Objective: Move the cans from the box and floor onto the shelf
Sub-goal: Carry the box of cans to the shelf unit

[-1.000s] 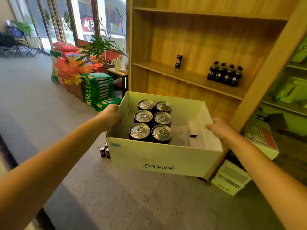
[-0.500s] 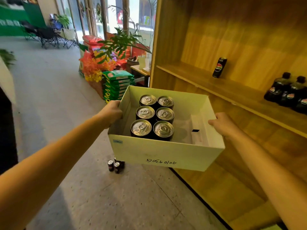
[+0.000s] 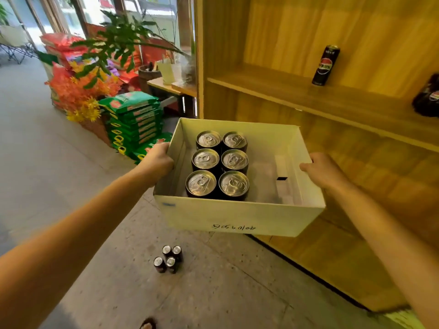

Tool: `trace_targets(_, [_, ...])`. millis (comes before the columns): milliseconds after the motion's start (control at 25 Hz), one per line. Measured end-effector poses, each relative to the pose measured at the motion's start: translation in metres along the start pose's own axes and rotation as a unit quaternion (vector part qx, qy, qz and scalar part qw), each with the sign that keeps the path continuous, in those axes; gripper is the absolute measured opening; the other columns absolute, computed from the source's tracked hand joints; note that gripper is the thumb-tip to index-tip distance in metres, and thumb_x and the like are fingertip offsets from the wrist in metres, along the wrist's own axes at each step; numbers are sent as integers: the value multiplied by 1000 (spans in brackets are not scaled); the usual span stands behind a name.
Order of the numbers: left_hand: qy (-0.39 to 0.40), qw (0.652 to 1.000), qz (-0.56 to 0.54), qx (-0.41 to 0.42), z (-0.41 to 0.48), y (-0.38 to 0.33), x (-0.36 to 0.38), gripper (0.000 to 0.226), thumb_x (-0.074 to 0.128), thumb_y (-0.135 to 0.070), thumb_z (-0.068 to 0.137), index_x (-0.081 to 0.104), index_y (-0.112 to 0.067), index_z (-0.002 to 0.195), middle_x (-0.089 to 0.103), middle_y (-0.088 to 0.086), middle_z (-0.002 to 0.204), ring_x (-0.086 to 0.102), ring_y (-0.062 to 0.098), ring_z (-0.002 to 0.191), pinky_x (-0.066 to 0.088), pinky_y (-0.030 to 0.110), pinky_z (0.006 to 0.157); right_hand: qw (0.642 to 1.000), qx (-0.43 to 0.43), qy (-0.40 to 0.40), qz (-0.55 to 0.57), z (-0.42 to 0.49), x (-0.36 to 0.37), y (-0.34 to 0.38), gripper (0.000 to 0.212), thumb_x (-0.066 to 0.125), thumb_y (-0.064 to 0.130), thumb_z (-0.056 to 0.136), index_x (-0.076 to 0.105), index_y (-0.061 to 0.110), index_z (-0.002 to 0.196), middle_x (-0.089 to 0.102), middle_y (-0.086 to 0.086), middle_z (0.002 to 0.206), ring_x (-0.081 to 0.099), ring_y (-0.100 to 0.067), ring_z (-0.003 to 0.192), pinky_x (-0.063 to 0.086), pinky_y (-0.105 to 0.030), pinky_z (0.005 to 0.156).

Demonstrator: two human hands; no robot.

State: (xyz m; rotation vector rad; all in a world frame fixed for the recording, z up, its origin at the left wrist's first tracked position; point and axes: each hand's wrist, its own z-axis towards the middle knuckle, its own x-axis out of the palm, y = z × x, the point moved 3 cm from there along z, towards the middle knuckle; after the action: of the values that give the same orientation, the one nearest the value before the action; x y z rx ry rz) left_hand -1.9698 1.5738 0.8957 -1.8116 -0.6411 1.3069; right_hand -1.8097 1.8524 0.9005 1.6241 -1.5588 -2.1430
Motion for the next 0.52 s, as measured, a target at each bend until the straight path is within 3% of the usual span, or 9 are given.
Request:
trace_targets(200, [76,995,49,50,97,39,-5,53,45,15,83,46,-7,131,56,19,126,52,34,116,47,41,88,993,96,-64,34,5,85,-3,27,41,9,93,52,-1,116,59,-18,112,55,-29,94,41,-31,72])
trace_targets(320, [125,989,47,62,129,70,10,53,49,12,82,45,-7,132,56,18,125,53,33,115,47,38,81,986,132,-88,50,-1,125,-19,27,39,9,94,50,-1,117,56,-12,112,53,-28,102,41,-32,81])
trace_targets(440, [154,985,57,61,142,107,34,54,52,13,79,47,-6,129,57,20,123,54,34,113,50,44,87,980,164,-101,42,-5,160,-49,32,38,13,95,46,0,124,54,-17,126,53,-27,110,44,-36,89])
trace_targets(520, [167,983,58,51,147,139,55,59,50,17,76,48,-8,129,58,20,123,55,34,113,48,50,92,978,177,-101,37,-10,184,-75,32,38,12,95,47,0,124,55,-17,124,54,-25,108,42,-32,88])
